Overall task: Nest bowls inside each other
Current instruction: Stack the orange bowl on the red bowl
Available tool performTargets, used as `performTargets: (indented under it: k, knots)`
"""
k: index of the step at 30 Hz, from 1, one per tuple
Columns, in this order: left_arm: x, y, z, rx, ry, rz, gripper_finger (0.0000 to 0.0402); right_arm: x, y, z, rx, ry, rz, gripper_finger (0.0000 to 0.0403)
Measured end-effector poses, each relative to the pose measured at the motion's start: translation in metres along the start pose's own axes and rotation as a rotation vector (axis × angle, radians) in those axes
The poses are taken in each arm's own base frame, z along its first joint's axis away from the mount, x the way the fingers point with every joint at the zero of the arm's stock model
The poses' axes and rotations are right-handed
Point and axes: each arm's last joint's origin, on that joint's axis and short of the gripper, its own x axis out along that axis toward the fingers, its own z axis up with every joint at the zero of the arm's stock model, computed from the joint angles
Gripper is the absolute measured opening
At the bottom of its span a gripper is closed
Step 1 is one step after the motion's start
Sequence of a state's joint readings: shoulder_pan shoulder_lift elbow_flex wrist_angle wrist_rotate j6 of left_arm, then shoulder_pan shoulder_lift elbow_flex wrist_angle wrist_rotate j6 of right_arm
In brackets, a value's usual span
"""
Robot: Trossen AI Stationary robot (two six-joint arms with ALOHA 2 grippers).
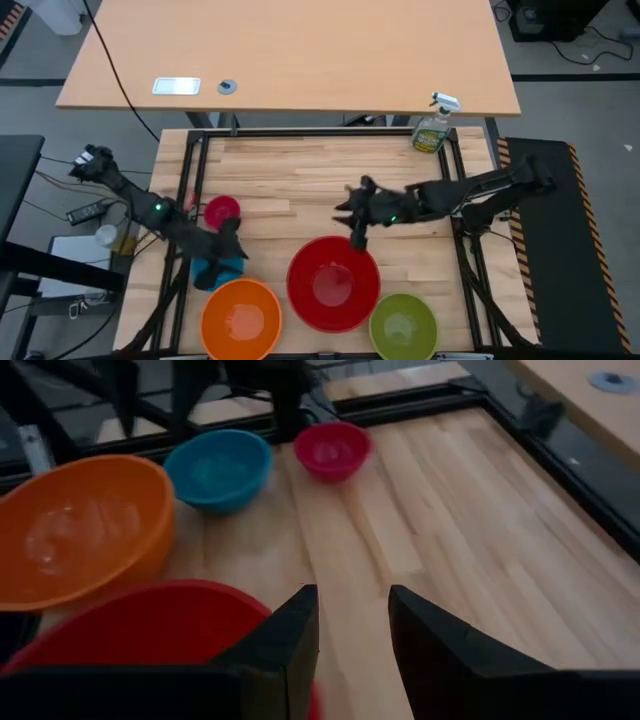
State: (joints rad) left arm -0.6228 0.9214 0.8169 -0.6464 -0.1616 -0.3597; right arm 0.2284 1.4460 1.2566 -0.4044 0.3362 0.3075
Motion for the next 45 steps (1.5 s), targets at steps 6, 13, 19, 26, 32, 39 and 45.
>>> performTargets:
  k: [6, 13, 19, 26, 32, 39, 45]
  knots:
    - [0.013, -0.025, 0.01, 0.066, 0.128, 0.031, 0.0192, 0.012, 0.035, 0.011, -0.042, 0.041, -0.014, 0.0132]
    - [0.046, -0.031, 0.017, 0.085, 0.226, 0.092, 0.0208, 0.02, 0.045, 0.005, 0.019, 0.065, -0.032, 0.0132]
    - [0.069, -0.022, 0.015, 0.07, 0.332, 0.119, 0.0231, 0.033, 0.057, -0.009, 0.016, 0.12, -0.023, 0.0132]
    - [0.075, -0.021, 0.015, 0.06, 0.362, 0.09, 0.0231, 0.035, 0.073, -0.02, -0.019, 0.134, -0.008, 0.0132]
    - [0.075, -0.021, 0.015, 0.05, 0.358, 0.091, 0.0231, 0.042, 0.081, -0.025, -0.031, 0.132, 0.009, 0.0132]
    - [0.075, -0.021, 0.015, 0.04, 0.359, 0.092, 0.0231, 0.047, 0.086, -0.023, -0.004, 0.098, 0.049, 0.0132]
    - [0.075, -0.022, 0.014, 0.046, 0.36, 0.091, 0.0231, 0.053, 0.099, -0.028, -0.035, 0.065, 0.084, 0.0132]
